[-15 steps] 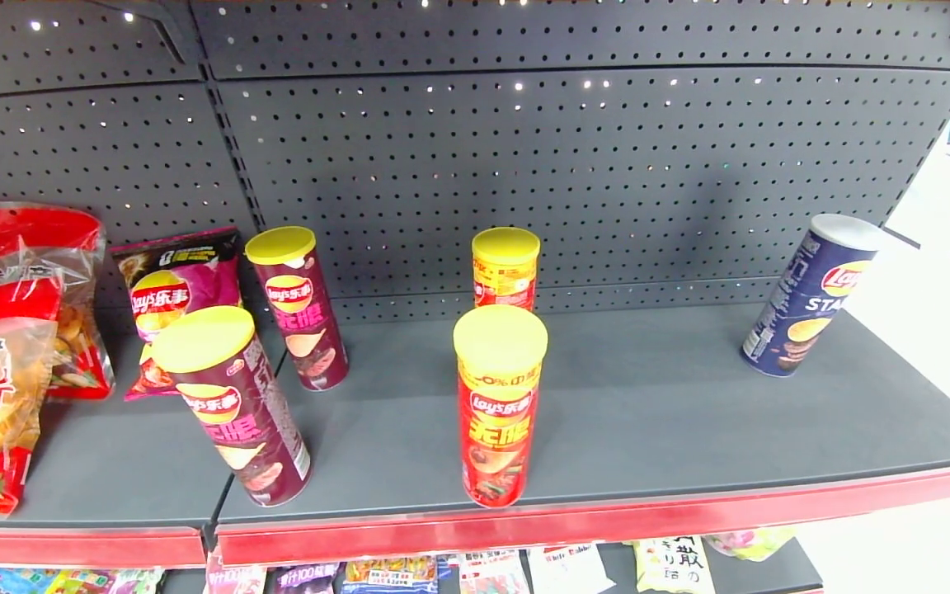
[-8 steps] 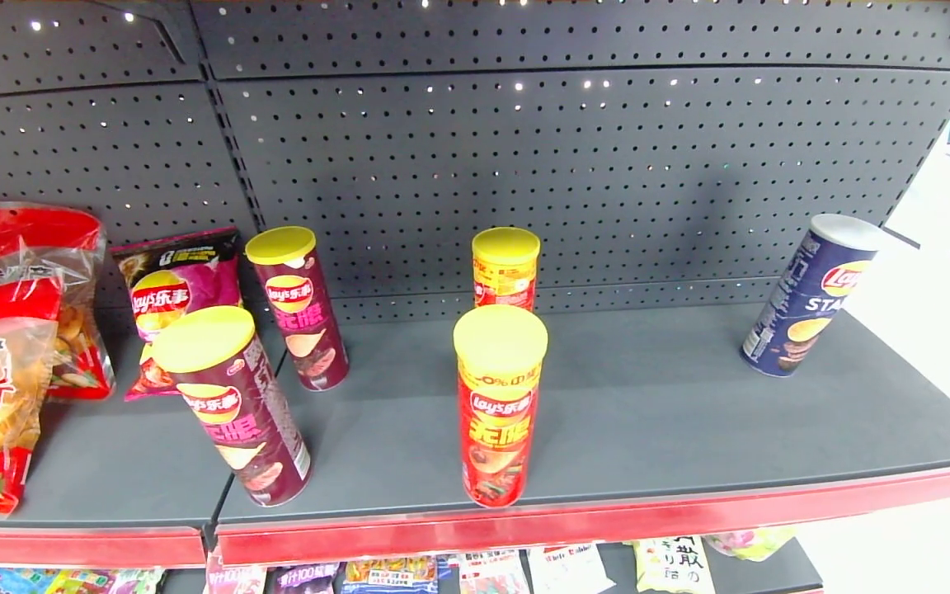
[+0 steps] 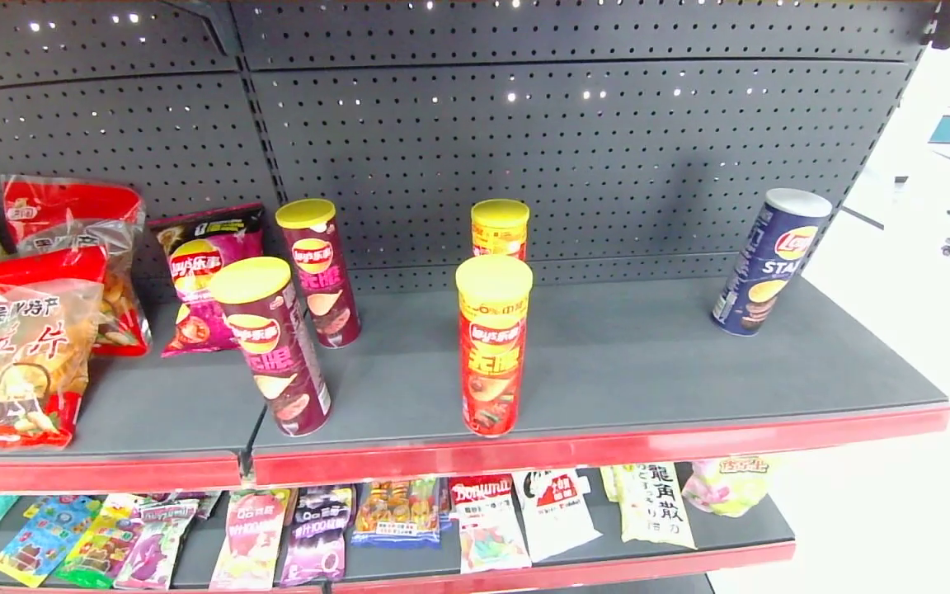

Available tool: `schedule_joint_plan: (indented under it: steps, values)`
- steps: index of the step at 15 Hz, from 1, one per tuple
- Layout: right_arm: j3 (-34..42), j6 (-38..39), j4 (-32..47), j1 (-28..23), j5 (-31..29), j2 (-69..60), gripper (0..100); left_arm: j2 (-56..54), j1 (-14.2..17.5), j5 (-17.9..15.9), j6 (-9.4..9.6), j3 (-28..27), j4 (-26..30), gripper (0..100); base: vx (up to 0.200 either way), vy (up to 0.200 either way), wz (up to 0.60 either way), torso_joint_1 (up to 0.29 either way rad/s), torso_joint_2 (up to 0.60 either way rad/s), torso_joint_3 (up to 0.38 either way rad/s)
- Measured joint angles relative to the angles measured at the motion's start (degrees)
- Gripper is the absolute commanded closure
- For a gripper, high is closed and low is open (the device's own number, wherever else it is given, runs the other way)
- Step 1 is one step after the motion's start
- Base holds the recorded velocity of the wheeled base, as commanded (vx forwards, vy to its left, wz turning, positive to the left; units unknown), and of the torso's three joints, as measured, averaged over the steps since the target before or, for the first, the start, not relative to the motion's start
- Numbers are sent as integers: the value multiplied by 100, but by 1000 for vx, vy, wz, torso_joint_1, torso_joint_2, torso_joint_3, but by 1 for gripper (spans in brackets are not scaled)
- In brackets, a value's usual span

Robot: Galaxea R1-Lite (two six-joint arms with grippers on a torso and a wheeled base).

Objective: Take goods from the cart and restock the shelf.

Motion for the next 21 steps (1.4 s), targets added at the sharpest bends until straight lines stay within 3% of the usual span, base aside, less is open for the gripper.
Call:
schedule_joint_plan:
  steps: [14,19,21]
  values:
    - [1,-77,4,-2,-52,-2,0,0,0,274,-77,0,-2,0,0,0,600,6,3,3]
    - [-5,-40,-5,-5,-44,-2,0,0,-2,345,-113,7,0,0,0,0,0,-49,97,58]
    - [4,-38,4,-2,-46,-2,0,0,0,350,-263,7,-2,0,0,0,0,-134,342,186]
